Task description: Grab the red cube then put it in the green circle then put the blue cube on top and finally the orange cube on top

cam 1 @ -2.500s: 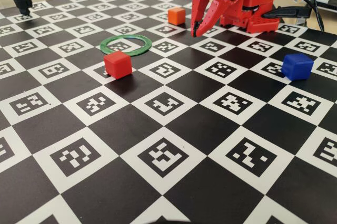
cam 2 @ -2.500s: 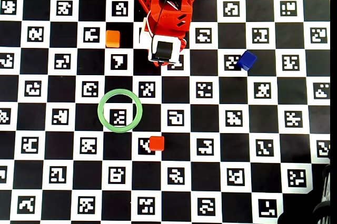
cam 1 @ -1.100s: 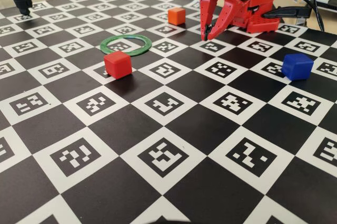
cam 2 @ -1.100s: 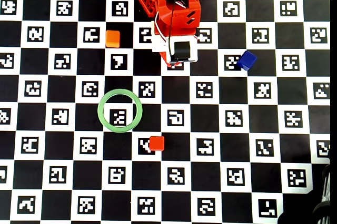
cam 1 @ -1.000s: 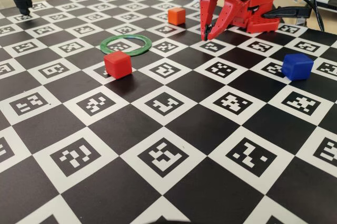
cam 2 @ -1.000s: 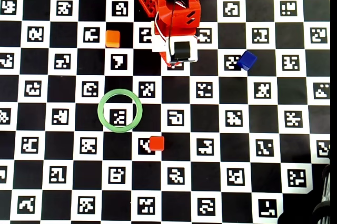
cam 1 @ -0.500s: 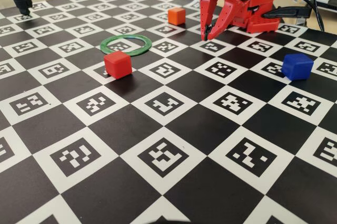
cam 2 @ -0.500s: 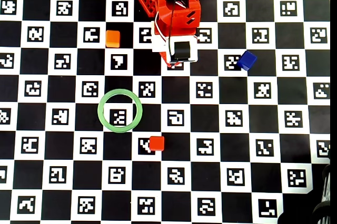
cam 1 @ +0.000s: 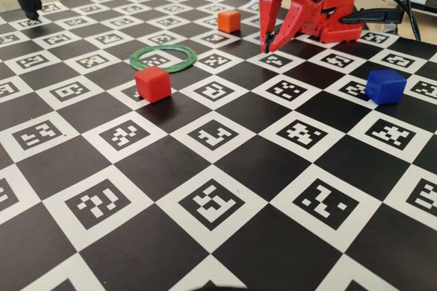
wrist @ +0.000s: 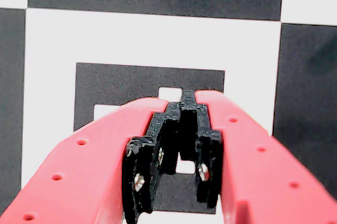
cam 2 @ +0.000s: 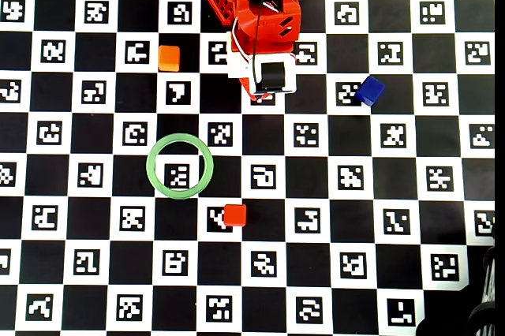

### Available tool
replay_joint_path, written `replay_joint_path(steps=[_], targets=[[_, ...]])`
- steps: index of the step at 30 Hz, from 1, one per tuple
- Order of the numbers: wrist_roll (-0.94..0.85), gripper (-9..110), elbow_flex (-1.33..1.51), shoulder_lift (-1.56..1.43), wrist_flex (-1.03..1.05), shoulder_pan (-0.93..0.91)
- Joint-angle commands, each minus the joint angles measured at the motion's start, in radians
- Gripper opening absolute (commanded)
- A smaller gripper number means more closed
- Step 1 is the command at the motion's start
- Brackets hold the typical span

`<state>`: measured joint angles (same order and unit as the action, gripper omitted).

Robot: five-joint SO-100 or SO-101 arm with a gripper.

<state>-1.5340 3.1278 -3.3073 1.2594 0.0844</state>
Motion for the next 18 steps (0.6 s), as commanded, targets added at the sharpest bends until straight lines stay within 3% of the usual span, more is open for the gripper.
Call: replay_joint_path(steps=[1, 10, 15, 18], targets=[[-0.015, -6, 0.052, -0.052, 0.103, 0.008], [-0.021, -6, 0.044, -0.038, 0.069, -0.008], [0.063, -6, -0.16, 0.201, 0.075, -0.002], [0.219, -6, -0.362, 0.38, 0.084, -0.006]])
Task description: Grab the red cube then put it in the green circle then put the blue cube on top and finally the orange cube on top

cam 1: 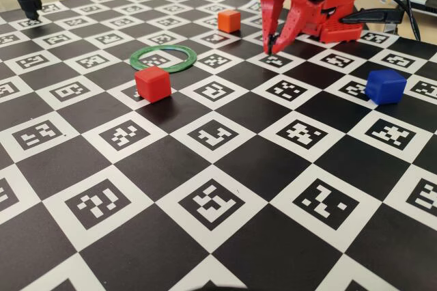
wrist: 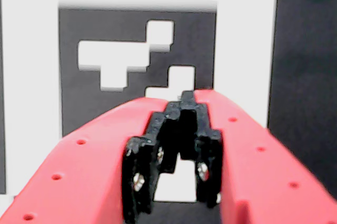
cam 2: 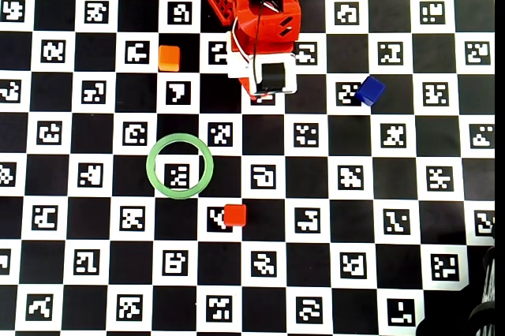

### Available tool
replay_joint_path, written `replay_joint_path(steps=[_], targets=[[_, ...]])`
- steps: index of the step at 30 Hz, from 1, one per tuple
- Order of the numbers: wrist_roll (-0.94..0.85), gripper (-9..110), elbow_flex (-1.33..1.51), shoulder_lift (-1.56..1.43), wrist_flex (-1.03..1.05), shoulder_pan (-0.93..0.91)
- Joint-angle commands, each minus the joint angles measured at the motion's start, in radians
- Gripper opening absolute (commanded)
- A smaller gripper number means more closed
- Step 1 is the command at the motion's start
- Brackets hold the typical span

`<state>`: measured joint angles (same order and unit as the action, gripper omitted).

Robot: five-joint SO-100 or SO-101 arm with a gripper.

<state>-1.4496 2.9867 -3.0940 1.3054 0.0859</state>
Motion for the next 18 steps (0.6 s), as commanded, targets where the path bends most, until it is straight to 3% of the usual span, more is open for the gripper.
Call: replay_joint_path(steps=[1, 8, 18], targets=[[0.184, -6, -0.304, 0.227, 0.057, -0.011], [0.479, -6, -0.861, 0.561, 0.155, -0.066], [0.75, -6, -1.462, 1.04, 0.416, -0.147]])
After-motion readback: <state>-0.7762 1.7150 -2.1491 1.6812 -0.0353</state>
